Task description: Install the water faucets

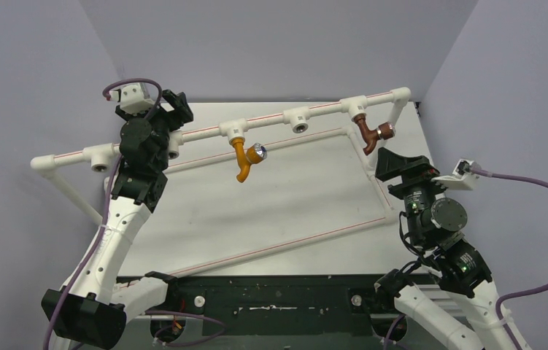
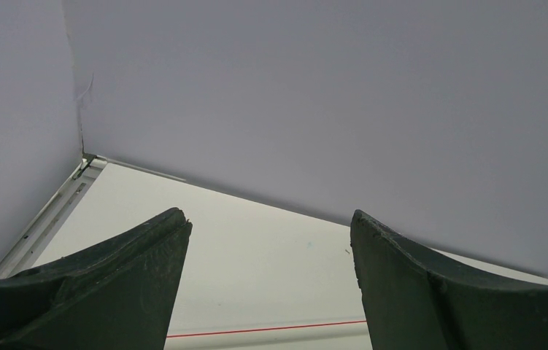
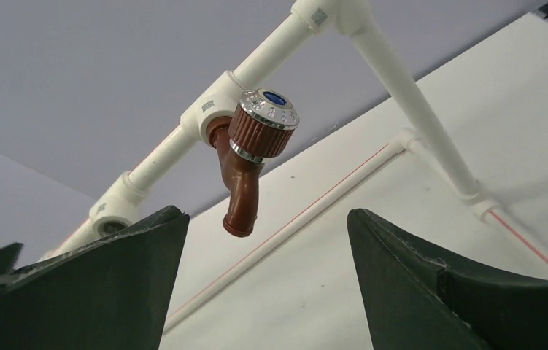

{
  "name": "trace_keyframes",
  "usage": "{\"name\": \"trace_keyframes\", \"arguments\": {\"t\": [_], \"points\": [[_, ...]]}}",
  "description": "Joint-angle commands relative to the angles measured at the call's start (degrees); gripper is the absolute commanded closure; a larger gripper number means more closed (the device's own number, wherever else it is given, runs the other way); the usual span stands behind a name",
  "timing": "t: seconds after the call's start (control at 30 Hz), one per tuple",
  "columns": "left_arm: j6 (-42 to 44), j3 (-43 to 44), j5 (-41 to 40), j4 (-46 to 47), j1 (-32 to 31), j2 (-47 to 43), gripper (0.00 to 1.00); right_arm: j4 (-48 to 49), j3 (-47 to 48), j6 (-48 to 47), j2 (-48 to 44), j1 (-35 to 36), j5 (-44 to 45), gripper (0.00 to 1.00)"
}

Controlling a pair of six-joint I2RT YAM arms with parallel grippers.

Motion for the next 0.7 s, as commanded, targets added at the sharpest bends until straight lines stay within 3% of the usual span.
{"name": "trace_keyframes", "arguments": {"t": [0.0, 0.17, 0.4, 0.67], "points": [[0.07, -4.41, 1.65, -14.09, -1.12, 2.89, 0.22, 4.22, 2.19, -21.64, -0.14, 0.36, -3.58, 0.18], [0.07, -4.33, 1.68, -14.09, -1.12, 2.89, 0.22, 5.19, 4.13, -40.38, 0.77, 0.32, -8.67, 0.25], [0.07, -4.37, 1.7, -14.11, -1.12, 2.9, 0.22, 0.99, 7.08, -68.32, 3.38, 0.3, -16.64, 0.24], [0.07, -4.32, 1.87, -14.07, -1.12, 2.98, 0.22, -6.51, 8.36, -89.21, 4.41, 0.81, -19.7, 0.21]]}}
